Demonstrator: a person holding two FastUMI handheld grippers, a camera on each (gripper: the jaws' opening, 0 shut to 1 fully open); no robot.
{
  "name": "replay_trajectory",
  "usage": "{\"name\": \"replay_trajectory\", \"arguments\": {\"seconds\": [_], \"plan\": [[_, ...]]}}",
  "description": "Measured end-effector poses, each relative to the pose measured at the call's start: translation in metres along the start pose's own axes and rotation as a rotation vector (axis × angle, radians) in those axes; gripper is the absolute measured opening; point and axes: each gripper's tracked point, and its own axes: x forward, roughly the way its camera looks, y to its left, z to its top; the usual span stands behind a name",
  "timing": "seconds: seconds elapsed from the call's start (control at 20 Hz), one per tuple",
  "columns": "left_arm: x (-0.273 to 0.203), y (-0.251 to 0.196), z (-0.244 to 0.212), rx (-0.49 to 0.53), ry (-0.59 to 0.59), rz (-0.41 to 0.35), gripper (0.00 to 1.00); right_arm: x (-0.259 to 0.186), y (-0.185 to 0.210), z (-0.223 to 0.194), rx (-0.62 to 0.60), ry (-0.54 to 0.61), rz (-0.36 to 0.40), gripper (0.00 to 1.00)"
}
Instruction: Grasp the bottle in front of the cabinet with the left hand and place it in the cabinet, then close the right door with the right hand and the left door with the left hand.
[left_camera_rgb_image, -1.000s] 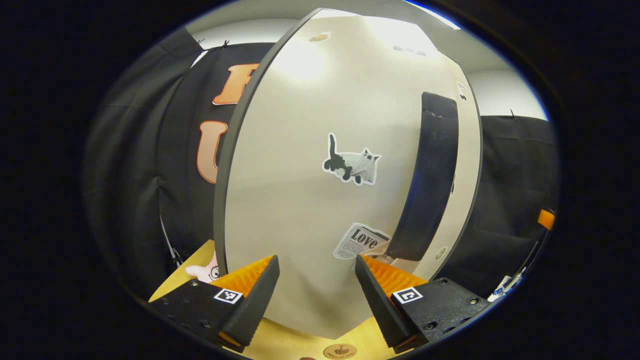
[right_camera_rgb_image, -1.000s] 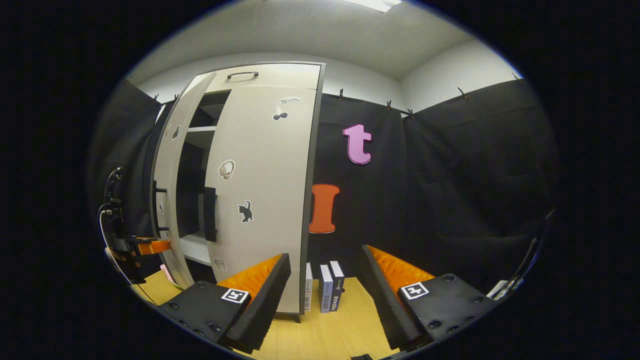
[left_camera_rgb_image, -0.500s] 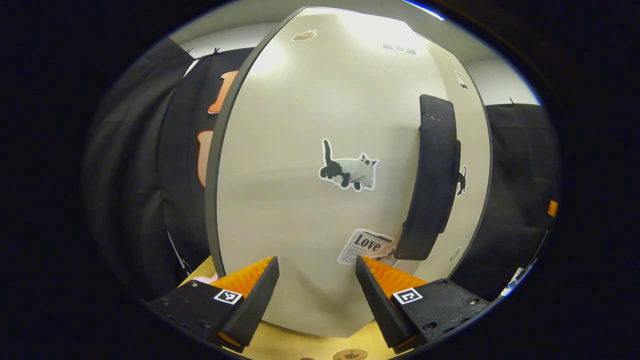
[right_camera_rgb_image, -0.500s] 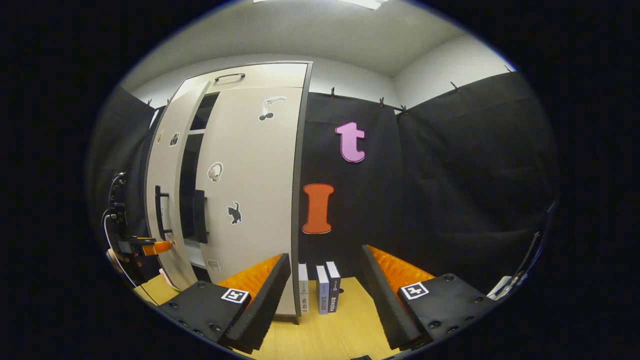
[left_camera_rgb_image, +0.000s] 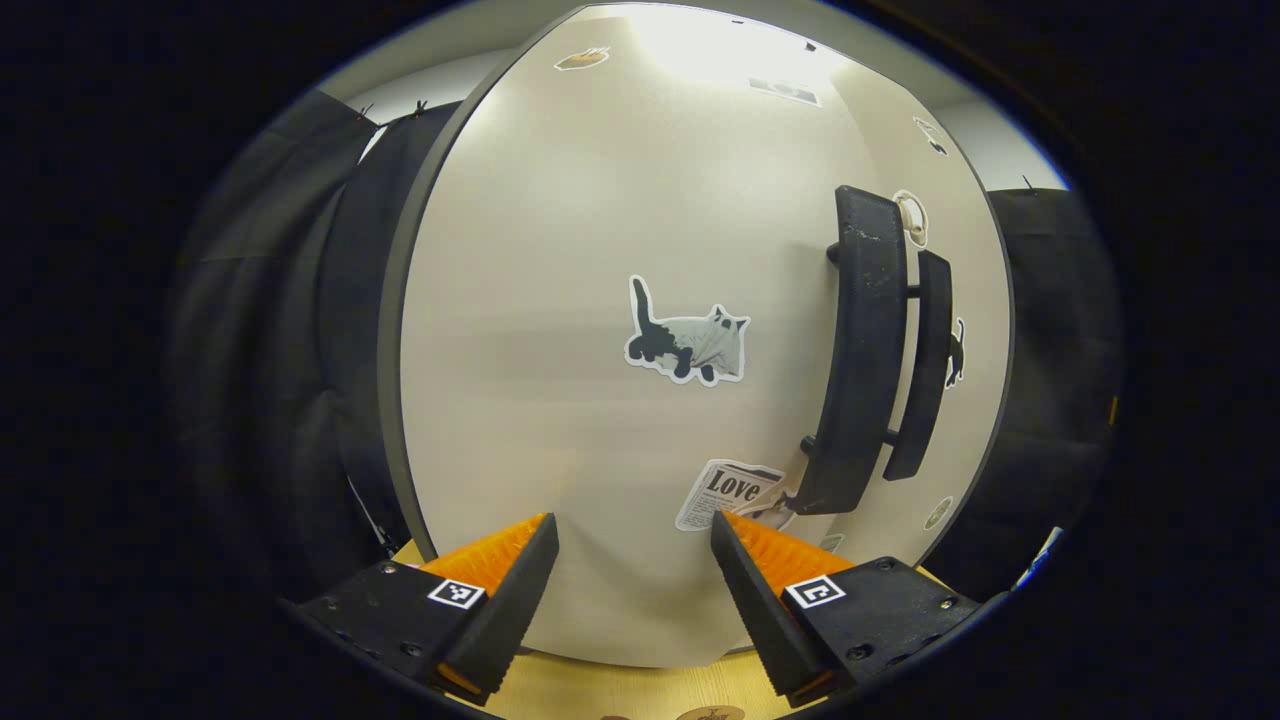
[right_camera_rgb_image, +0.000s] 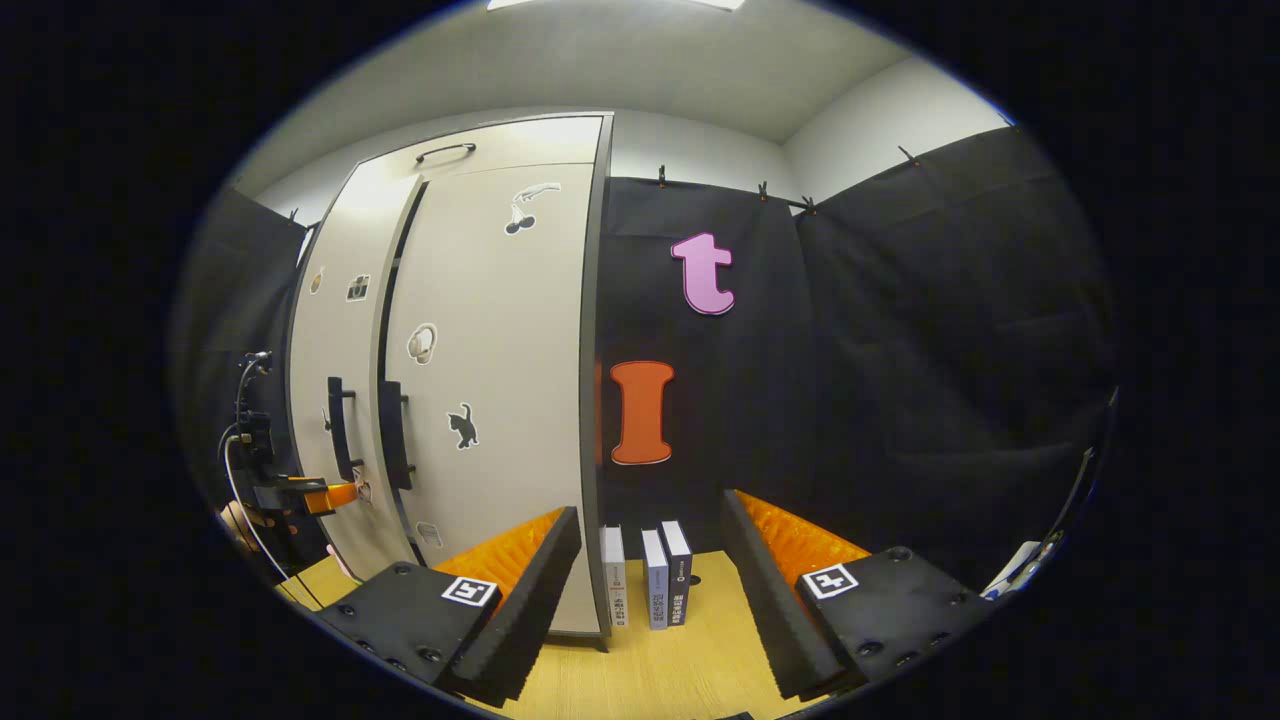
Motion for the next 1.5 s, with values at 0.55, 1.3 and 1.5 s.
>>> {"name": "replay_trajectory", "arguments": {"seconds": [0.55, 1.3, 1.5], "plan": [[-0.048, -0.001, 0.035, -0.084, 0.028, -0.010, 0.95, 0.020, 0.013, 0.003, -0.015, 0.046, 0.037, 0.96], [-0.202, 0.055, 0.113, -0.019, -0.120, 0.067, 0.94, 0.004, 0.029, 0.023, -0.037, 0.010, 0.079, 0.96], [-0.234, 0.072, 0.125, -0.016, -0.153, 0.096, 0.94, -0.009, 0.031, 0.028, -0.044, -0.004, 0.081, 0.96]]}}
